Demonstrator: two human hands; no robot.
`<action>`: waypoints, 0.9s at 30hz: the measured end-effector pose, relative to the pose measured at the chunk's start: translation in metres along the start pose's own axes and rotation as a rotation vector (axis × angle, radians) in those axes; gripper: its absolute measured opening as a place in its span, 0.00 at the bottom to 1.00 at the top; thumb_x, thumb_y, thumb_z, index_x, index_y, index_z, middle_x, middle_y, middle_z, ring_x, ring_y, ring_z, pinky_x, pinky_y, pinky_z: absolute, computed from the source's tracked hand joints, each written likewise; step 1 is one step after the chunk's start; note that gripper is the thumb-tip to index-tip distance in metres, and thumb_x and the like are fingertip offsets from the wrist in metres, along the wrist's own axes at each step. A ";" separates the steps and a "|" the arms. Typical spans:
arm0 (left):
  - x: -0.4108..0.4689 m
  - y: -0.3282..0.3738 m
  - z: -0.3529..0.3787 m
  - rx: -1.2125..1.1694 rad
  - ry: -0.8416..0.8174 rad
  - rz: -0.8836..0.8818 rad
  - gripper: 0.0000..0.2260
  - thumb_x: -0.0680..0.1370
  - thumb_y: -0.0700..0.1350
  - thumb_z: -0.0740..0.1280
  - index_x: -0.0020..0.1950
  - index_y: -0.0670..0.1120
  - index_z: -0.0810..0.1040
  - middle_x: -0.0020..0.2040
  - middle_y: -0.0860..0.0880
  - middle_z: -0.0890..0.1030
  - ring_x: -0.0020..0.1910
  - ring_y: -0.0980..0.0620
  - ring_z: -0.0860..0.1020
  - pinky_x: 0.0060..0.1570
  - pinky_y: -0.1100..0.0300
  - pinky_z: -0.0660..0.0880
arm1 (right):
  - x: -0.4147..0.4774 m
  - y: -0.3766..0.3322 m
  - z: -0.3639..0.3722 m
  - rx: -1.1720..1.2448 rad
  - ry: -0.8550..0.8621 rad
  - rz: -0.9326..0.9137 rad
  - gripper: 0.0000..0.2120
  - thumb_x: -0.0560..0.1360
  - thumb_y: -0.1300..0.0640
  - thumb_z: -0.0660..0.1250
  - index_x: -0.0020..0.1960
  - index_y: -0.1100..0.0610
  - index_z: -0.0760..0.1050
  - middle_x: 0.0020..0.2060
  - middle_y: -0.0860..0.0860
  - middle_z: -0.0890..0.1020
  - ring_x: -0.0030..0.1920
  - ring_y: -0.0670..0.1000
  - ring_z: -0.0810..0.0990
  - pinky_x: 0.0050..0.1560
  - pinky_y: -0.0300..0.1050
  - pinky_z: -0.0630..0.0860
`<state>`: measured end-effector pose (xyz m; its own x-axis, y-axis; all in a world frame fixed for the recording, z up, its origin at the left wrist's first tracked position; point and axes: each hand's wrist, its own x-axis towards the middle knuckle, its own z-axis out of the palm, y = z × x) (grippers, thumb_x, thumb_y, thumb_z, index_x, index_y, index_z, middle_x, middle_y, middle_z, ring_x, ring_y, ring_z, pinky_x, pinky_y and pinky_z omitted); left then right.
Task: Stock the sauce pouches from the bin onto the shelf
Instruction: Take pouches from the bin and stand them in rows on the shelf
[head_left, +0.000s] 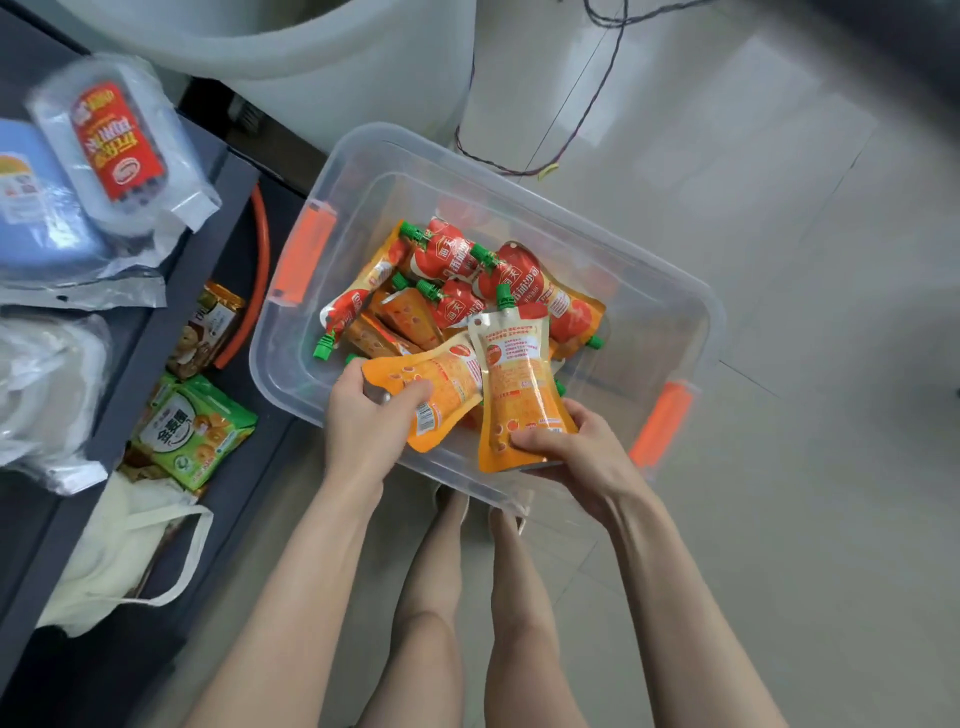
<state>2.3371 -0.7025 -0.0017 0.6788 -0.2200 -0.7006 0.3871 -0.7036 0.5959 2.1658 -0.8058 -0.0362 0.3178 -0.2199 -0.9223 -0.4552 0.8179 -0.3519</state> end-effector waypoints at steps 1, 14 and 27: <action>-0.010 0.003 -0.004 -0.041 0.007 -0.009 0.10 0.68 0.42 0.75 0.42 0.50 0.75 0.40 0.54 0.82 0.36 0.61 0.81 0.27 0.68 0.74 | -0.011 -0.002 0.001 -0.006 -0.027 -0.015 0.26 0.63 0.68 0.76 0.58 0.59 0.73 0.50 0.60 0.83 0.50 0.61 0.83 0.55 0.61 0.79; -0.200 0.006 -0.122 -0.632 -0.239 -0.182 0.31 0.55 0.40 0.77 0.58 0.41 0.77 0.49 0.43 0.84 0.44 0.46 0.84 0.36 0.55 0.80 | -0.191 -0.038 0.054 -0.424 -0.341 -0.263 0.35 0.59 0.63 0.74 0.64 0.50 0.69 0.53 0.57 0.82 0.50 0.55 0.83 0.47 0.51 0.81; -0.350 -0.063 -0.265 -0.981 0.024 0.178 0.28 0.61 0.36 0.74 0.60 0.46 0.74 0.51 0.44 0.84 0.51 0.46 0.82 0.42 0.58 0.80 | -0.338 0.008 0.221 -0.626 -0.650 -0.265 0.22 0.72 0.33 0.57 0.58 0.40 0.78 0.54 0.49 0.84 0.55 0.52 0.83 0.53 0.54 0.80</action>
<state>2.2409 -0.4022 0.3104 0.7853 -0.2471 -0.5677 0.6153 0.2101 0.7597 2.2388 -0.6070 0.3076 0.7912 0.1368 -0.5960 -0.6059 0.3073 -0.7338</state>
